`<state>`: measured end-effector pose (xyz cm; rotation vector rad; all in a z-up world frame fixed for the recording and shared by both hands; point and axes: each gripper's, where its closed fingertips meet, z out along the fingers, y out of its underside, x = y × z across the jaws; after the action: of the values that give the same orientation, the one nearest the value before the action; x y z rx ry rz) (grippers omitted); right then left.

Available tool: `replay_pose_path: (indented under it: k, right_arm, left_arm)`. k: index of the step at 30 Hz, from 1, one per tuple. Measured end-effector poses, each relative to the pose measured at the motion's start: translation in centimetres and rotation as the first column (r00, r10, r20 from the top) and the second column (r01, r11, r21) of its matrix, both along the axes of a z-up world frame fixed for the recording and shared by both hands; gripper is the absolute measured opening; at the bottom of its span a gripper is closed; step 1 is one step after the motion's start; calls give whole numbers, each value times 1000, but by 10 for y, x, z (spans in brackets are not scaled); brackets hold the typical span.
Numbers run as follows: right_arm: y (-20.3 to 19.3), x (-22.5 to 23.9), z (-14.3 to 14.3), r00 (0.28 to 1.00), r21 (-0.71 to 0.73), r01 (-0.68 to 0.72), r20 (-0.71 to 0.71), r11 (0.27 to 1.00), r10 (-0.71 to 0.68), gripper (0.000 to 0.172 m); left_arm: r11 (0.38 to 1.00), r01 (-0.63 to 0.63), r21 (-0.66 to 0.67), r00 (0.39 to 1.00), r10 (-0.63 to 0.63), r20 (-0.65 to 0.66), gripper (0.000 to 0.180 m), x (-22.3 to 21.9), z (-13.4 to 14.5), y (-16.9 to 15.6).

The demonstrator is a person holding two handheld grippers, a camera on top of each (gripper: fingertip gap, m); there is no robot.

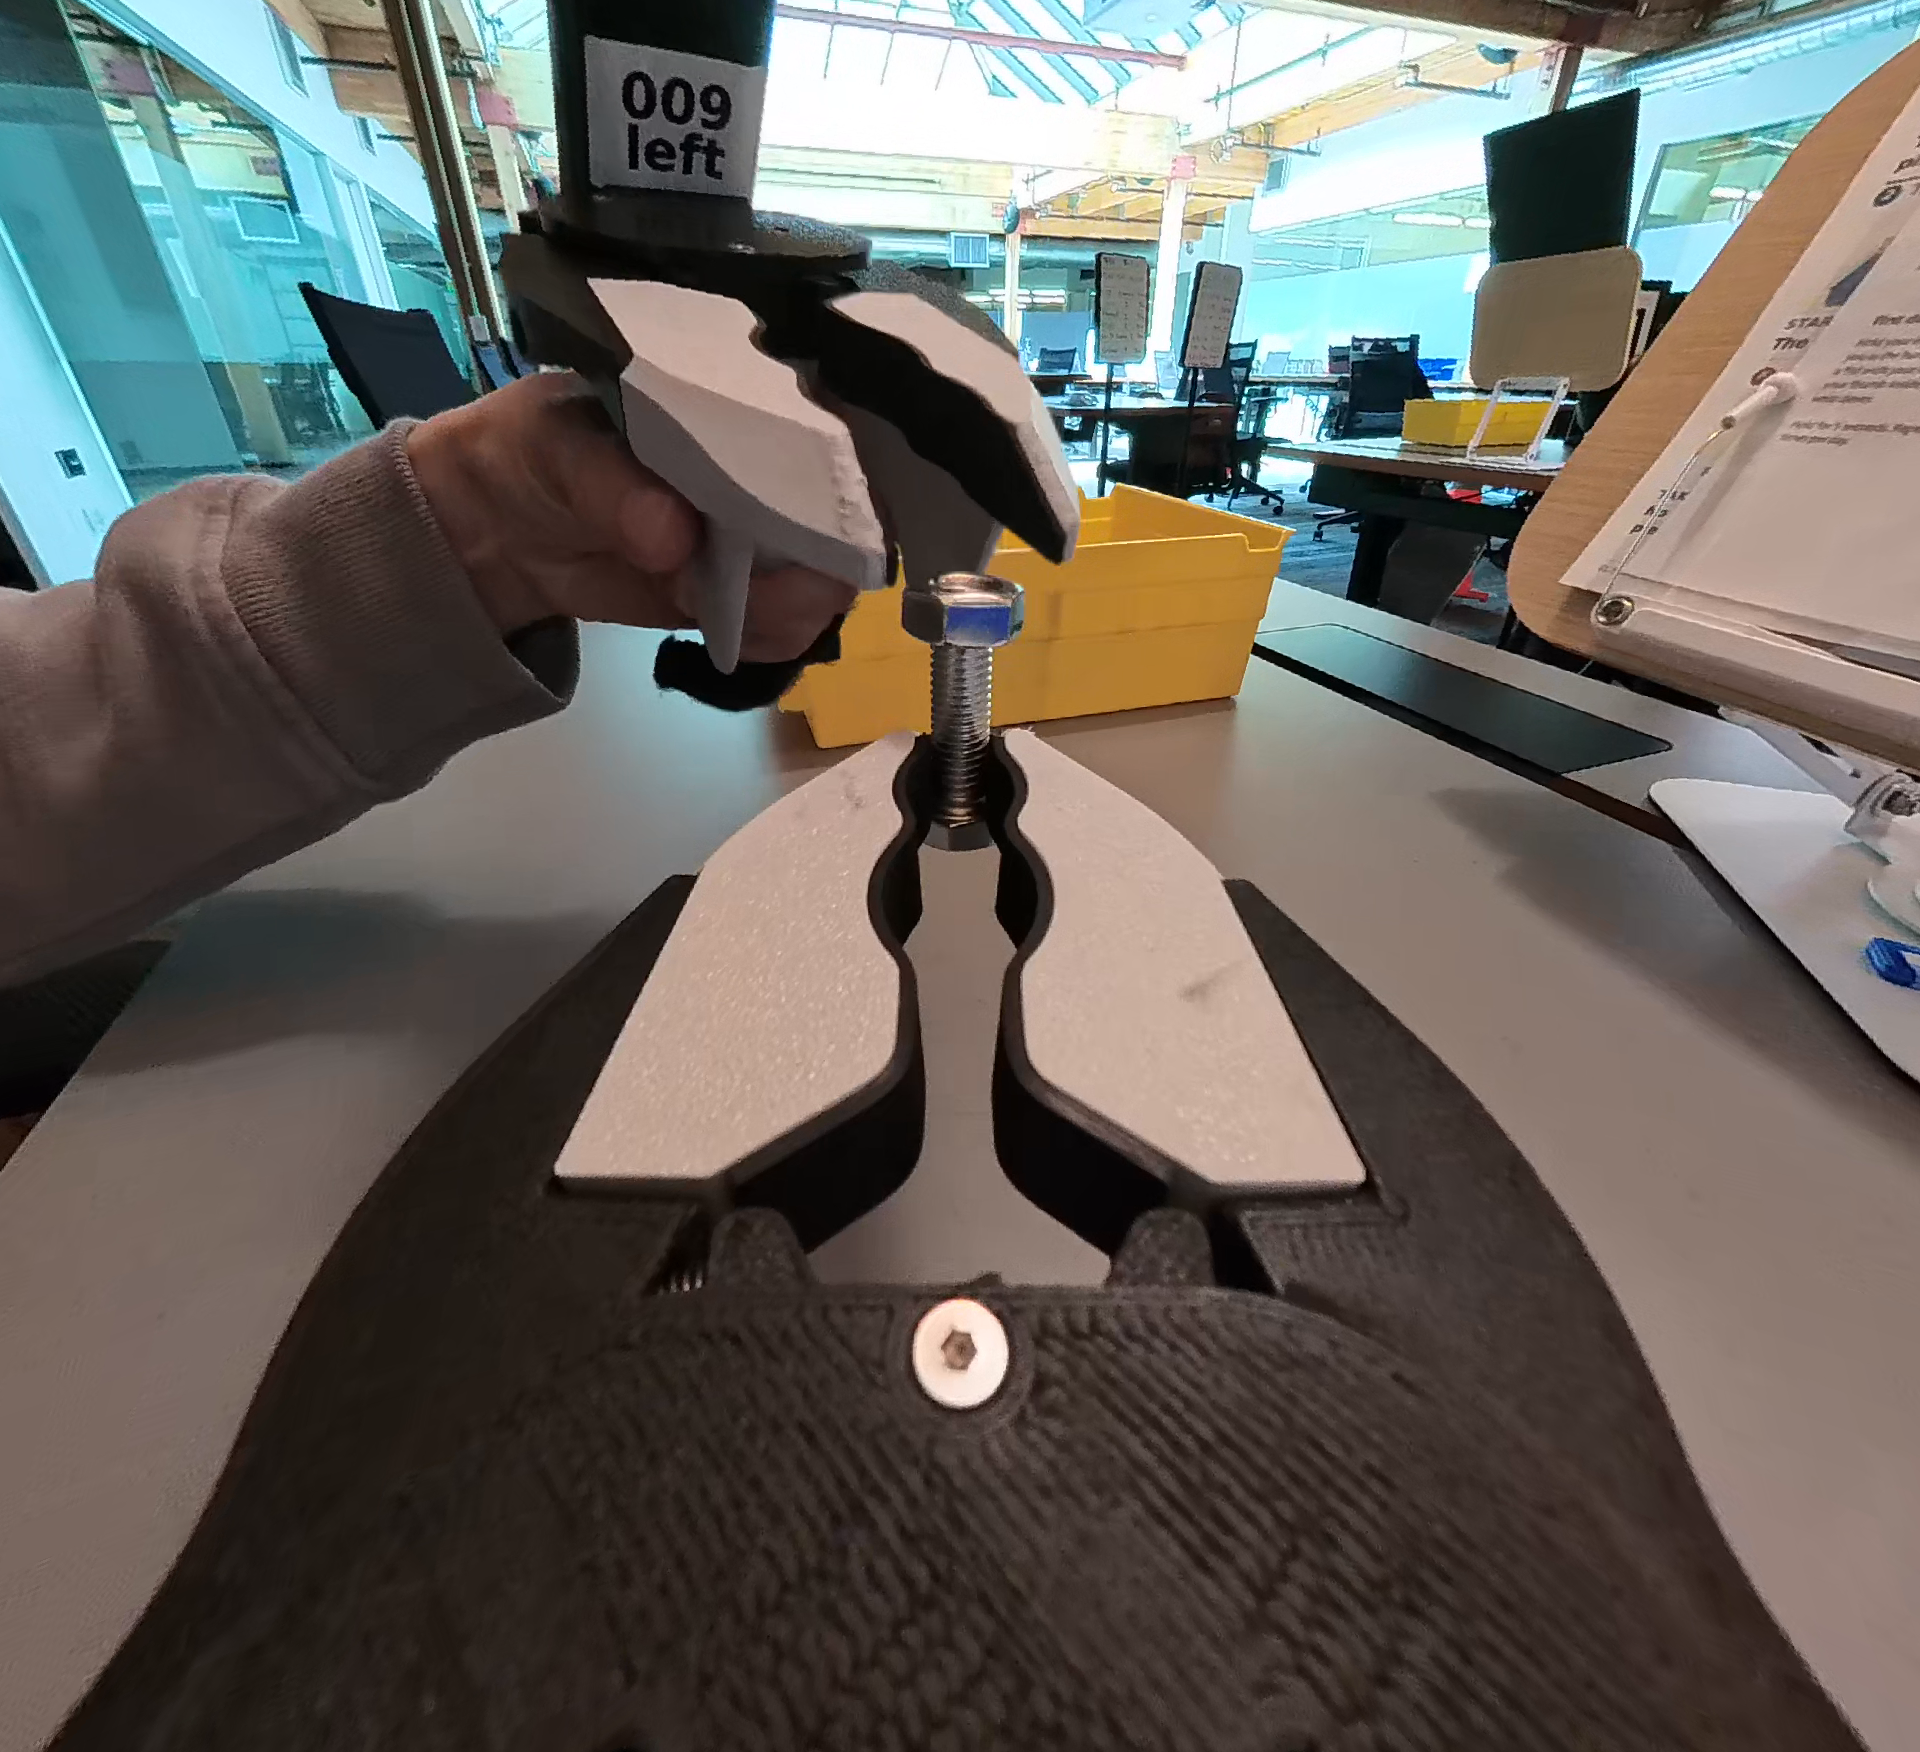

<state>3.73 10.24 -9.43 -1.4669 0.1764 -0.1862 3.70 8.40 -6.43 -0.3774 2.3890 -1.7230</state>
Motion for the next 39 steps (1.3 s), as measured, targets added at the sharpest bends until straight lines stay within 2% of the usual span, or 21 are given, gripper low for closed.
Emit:
replay_pose_path:
  k: [5,10,14,20,25,30,33,37,39]
  right_arm:
    - [-1,2,-1,1000,0,5,-7,1000,-5,9]
    - [-5,5,3,1000,18,15,-11,1000,-15,9]
    - [-4,3,3,1000,13,19,-3,1000,-18,9]
    - [-3,3,2,1000,12,17,-8,1000,-17,9]
    - [-7,7,5,999,25,31,-16,999,-31,9]
    - [-4,6,2,999,11,32,-18,999,-32,9]
    - [-4,6,1,999,8,32,-19,999,-32,9]
    - [-6,9,2,999,12,41,-32,999,-41,9]
    - [-7,9,3,999,25,39,-35,999,-38,9]
  left_arm:
    - [1000,-22,4,1000,22,-5,26,4,-6,-2]
    - [993,-115,26,993,114,5,24,16,-8,17]
    - [996,-58,-62,998,57,-19,26,5,2,8]
    - [997,-58,-60,998,57,-18,29,6,-6,-5]
    - [981,-186,-57,983,185,-21,27,23,-11,22]
    - [984,-105,-143,994,101,-37,35,9,2,5]
    - [982,-97,-160,995,91,-46,37,9,-1,-5]
    - [971,-146,-188,988,135,-71,37,17,-5,4]
    - [964,-228,-134,974,224,-48,31,28,-13,20]
